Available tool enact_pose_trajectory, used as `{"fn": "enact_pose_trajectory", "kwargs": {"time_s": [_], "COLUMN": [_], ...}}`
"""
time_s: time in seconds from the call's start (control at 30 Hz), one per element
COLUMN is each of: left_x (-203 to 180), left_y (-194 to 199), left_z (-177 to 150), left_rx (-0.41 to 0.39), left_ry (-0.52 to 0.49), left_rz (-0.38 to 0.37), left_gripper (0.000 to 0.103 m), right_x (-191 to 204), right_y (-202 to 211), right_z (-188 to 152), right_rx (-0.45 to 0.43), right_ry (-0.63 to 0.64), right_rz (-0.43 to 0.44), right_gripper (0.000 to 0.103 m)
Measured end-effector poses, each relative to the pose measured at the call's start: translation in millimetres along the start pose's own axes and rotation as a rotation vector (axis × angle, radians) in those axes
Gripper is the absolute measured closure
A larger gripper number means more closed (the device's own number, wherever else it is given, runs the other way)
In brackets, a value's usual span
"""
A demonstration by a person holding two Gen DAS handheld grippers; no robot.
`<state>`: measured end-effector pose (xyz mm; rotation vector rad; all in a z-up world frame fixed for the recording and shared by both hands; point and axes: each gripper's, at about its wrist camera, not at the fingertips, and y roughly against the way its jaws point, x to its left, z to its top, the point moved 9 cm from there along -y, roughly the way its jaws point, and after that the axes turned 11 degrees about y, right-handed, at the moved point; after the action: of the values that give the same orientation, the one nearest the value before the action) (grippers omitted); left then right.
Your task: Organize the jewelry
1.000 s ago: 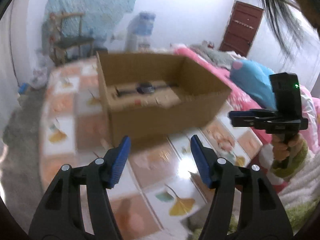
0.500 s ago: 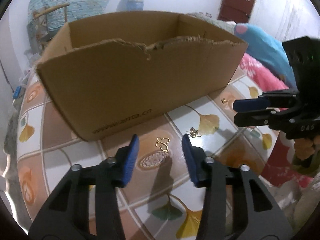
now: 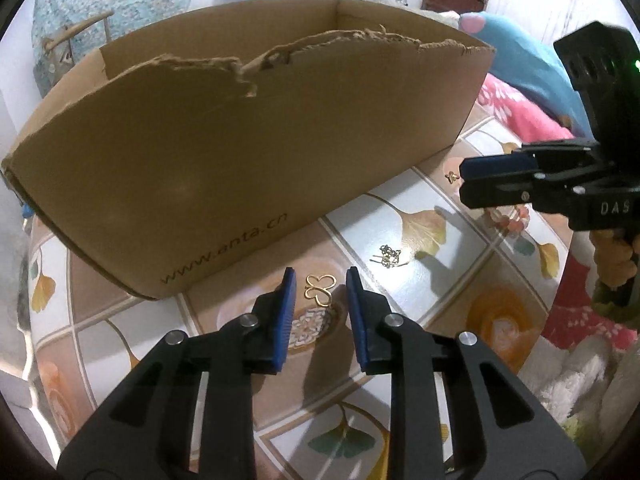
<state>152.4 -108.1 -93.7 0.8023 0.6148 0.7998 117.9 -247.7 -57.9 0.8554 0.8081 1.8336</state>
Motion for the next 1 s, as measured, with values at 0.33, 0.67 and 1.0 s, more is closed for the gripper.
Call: {"fn": "enact_pose_trajectory", "kwargs": {"time_s": [0.33,0.67,1.0], "left_x": [-6,-16,-13], "left_y": [-6,-15,-7], "left_z": [1,6,3], "left_rx": [0.022,0.032,0.021], "left_ry": [-0.020,-0.002,0.005], "left_rz": [0.070,0.090,0.057], "left_gripper": [0.080,0.092,0.103], "right_x": [-1,-12,-24], "right_y": [-1,6,13], "right_z": [1,-1,-5], "right_rx": [-0.012,-0.032,-0.019], "right_ry": [-0.022,-0.045,-0.010], "right_rz": [-0.007,-0.029,-0.134], "right_gripper": [0.069,0.069,0.069]}}
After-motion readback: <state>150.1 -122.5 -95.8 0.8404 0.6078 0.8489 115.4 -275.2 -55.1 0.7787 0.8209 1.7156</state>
